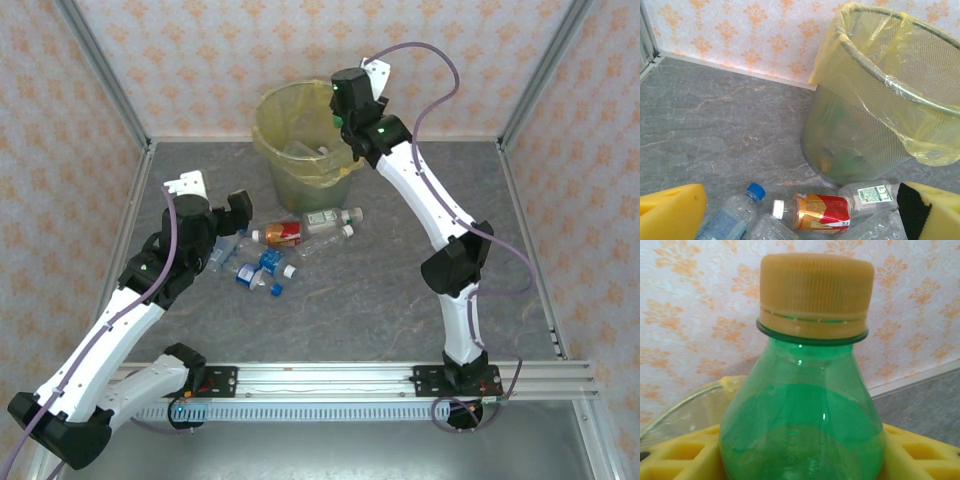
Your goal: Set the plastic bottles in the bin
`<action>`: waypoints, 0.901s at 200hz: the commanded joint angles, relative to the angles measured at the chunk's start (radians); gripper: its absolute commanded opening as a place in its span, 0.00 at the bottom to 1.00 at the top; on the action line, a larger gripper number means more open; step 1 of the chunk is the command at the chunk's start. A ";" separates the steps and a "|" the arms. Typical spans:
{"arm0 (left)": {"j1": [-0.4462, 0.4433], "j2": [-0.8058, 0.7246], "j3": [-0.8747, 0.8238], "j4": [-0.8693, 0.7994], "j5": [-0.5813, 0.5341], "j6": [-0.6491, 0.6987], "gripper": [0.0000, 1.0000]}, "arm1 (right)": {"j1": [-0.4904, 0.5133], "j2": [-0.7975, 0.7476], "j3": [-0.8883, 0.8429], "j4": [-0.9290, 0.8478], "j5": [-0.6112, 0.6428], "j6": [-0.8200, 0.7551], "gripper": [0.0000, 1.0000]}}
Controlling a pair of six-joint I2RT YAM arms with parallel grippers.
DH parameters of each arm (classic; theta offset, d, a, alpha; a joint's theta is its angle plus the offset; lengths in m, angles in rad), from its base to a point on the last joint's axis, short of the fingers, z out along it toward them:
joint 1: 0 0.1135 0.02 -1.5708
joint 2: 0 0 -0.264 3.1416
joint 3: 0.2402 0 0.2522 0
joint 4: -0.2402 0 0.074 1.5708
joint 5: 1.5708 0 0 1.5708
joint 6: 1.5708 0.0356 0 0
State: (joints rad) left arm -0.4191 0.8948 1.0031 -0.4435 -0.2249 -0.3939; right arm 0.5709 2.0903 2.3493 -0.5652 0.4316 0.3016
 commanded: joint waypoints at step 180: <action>0.062 0.046 -0.013 -0.101 0.000 -0.043 0.99 | 0.142 -0.159 -0.099 -0.048 -0.016 0.014 1.00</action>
State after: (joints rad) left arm -0.3904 0.9386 1.0172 -0.4843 -0.2363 -0.4213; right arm 0.6846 1.9953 2.2784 -0.5907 0.3771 0.2882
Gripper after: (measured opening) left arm 0.992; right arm 0.995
